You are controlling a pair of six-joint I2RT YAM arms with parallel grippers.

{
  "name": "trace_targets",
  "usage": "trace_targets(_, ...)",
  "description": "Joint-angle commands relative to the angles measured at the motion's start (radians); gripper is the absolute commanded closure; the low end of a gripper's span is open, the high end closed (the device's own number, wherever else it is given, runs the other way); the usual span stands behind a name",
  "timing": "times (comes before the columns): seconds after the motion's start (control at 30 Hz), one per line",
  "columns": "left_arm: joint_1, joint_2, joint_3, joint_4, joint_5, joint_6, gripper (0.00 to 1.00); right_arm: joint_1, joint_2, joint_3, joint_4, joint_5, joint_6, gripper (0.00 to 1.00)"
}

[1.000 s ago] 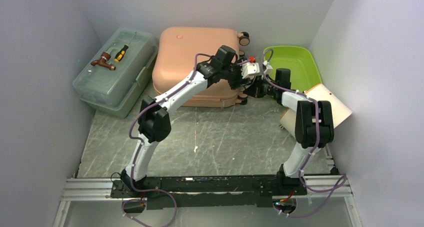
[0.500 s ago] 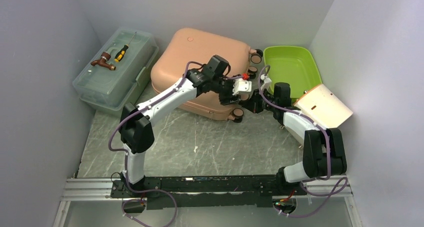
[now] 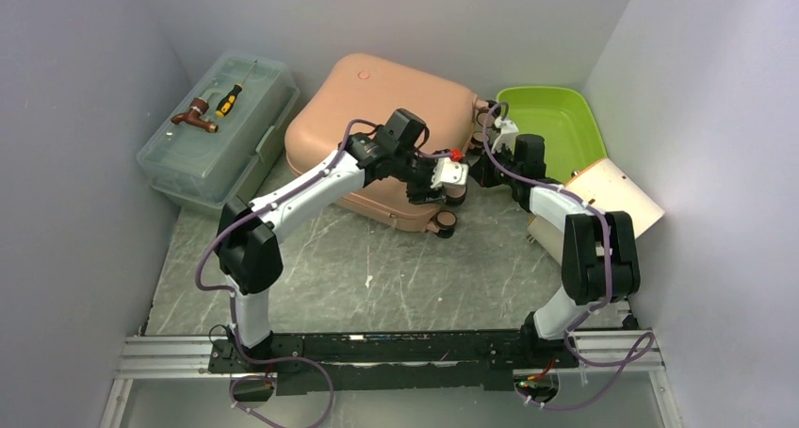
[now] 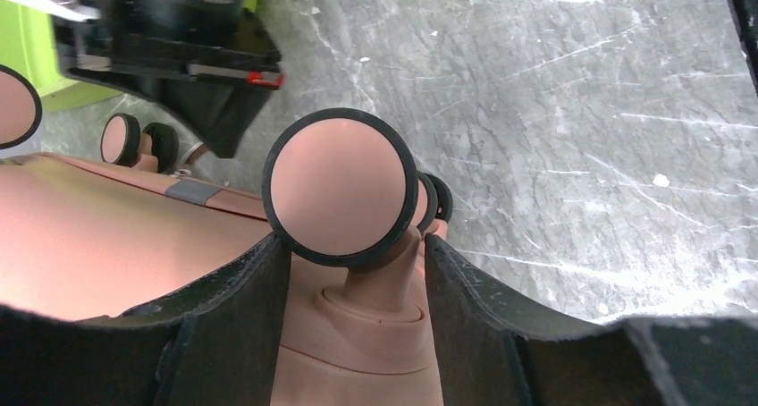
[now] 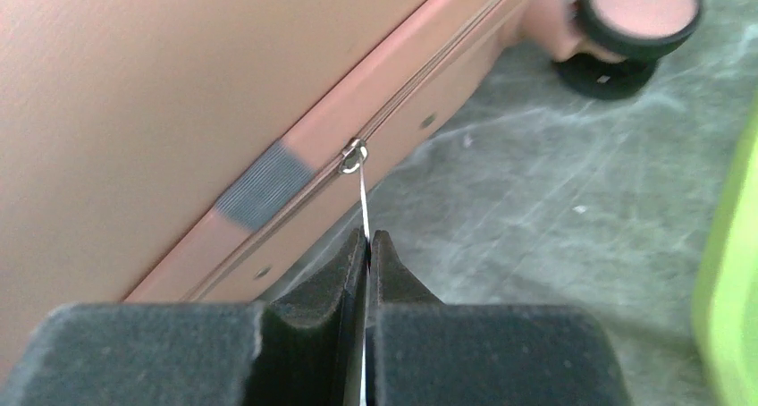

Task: Open, take out, and arrange the luggage
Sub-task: Unzip the luggage at the center of the board.

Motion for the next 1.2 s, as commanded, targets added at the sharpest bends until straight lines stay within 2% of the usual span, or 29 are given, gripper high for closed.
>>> trace_targets(0.0, -0.088, 0.072, -0.134, -0.692, 0.239, -0.06, 0.44, -0.043, 0.066, 0.102, 0.033, 0.215, -0.026, 1.0)
trace_targets(0.17, -0.089, 0.005, -0.185, -0.719, 0.221, -0.037, 0.45, -0.064, 0.107, 0.13, 0.035, 0.251, -0.025, 1.0)
trace_targets(0.43, -0.088, -0.151, -0.334, -0.741, 0.186, -0.028, 0.45, -0.115, 0.071, 0.027, 0.102, 0.219, -0.055, 1.0)
trace_targets(0.67, -0.08, -0.28, -0.426, -0.773, 0.174, -0.011, 0.44, -0.176, 0.088, 0.024, 0.123, 0.048, -0.1, 1.0)
trace_targets(0.93, -0.035, -0.372, -0.492, -0.83, 0.16, 0.023, 0.44, -0.227, 0.16, 0.169, -0.051, -0.207, -0.075, 1.0)
trace_targets(1.03, -0.028, -0.395, -0.514, -0.825, 0.148, 0.02, 0.43, -0.227, 0.176, 0.204, -0.072, -0.246, -0.081, 1.0)
trace_targets(1.17, -0.004, -0.419, -0.459, -0.786, 0.109, -0.011, 0.33, -0.219, 0.164, 0.205, -0.062, -0.255, -0.079, 1.0)
